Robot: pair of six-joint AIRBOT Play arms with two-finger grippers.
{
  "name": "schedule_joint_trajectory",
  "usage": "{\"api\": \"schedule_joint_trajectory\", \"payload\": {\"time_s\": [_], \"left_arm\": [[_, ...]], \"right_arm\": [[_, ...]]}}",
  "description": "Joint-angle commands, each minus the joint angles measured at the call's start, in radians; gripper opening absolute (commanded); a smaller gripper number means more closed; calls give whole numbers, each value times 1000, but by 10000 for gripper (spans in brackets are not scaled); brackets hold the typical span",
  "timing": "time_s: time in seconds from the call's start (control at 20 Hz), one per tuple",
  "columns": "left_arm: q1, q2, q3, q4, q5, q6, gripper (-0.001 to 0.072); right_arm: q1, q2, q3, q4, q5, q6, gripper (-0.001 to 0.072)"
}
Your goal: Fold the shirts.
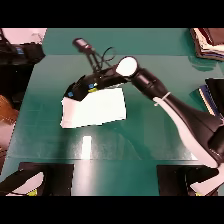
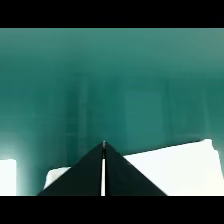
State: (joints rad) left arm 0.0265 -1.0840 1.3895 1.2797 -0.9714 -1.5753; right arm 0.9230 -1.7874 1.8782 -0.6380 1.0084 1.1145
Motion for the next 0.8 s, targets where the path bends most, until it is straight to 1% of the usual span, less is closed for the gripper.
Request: {"api": "schedule_joint_trajectory", "payload": {"time_s": [0.0, 0.15, 0.25, 0.35, 0.4, 0.45, 0.5, 0.65, 0.75], "left_arm": [[39, 40, 0, 26, -65, 13, 23], [39, 40, 0, 24, -79, 13, 23], [39, 40, 0, 24, -89, 13, 23], [39, 39, 0, 22, -93, 13, 23], [39, 39, 0, 21, -92, 12, 23], [39, 39, 0, 20, -92, 13, 23], [39, 39, 0, 19, -92, 12, 23], [39, 39, 0, 19, -78, 13, 23], [39, 39, 0, 17, -69, 12, 23]], "right_arm": [[-19, -40, 42, -111, 143, 90, 508], [-140, 49, -125, -211, 169, 129, 507], [-246, 121, -284, -227, 168, 147, 507], [-361, 184, -446, -226, 134, 179, 509], [-417, 205, -520, -225, 111, 192, 529], [-465, 213, -576, -218, 104, 192, 629], [-505, 210, -624, -199, 103, 195, 658], [-568, 156, -704, -63, 89, 192, 652], [-555, 100, -703, 30, 91, 159, 648]]}}
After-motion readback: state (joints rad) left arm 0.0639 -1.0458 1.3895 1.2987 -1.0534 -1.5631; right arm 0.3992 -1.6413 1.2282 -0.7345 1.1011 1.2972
